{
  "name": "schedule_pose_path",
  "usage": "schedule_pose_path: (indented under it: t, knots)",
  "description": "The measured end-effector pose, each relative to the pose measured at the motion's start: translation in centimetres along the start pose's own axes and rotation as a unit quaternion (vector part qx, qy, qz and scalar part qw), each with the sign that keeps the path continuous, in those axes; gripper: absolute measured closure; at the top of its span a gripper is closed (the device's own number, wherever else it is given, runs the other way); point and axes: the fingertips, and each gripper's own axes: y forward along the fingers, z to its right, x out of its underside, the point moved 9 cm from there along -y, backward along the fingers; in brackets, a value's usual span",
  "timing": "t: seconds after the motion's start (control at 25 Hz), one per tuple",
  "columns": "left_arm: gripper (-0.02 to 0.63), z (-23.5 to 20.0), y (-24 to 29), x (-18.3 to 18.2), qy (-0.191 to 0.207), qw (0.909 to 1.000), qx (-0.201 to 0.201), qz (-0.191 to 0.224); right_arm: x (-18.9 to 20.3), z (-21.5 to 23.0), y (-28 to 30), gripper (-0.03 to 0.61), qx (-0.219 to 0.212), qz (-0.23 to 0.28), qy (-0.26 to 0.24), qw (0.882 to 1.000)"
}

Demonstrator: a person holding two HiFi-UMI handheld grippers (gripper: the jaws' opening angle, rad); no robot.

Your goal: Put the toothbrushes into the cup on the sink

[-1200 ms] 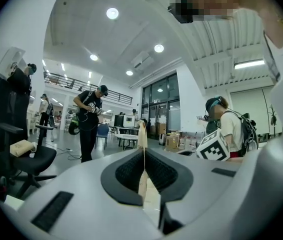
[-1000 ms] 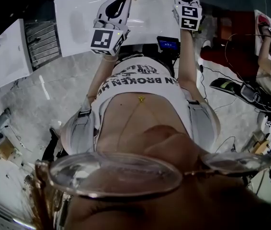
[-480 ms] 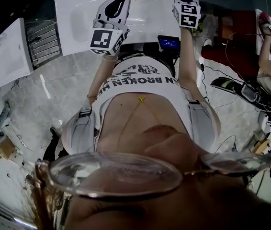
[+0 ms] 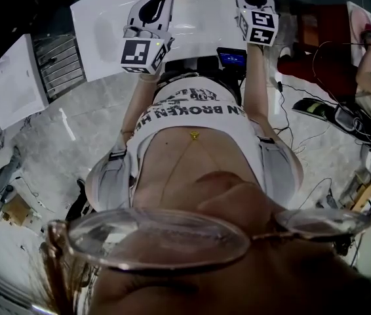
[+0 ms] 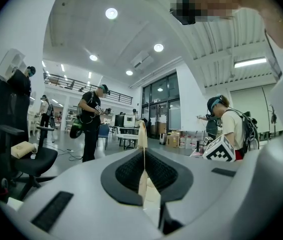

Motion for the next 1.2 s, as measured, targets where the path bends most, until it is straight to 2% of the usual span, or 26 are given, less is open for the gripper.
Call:
schedule_pose_path:
  t: [0.32, 1.2]
  knots:
    - [0.595, 0.7, 2.6, 0.2, 0.006, 0.9992, 0.041, 0.003, 1.3, 0.4, -2.9, 0.417, 0.013, 0.005, 0.018, 1.0]
    - [0.595, 2.6, 13.0, 1.5, 0.03, 0.9869, 0.158, -0.005, 3.8, 4.0, -10.1, 0.419, 0.121, 0.004, 0.082, 0.989]
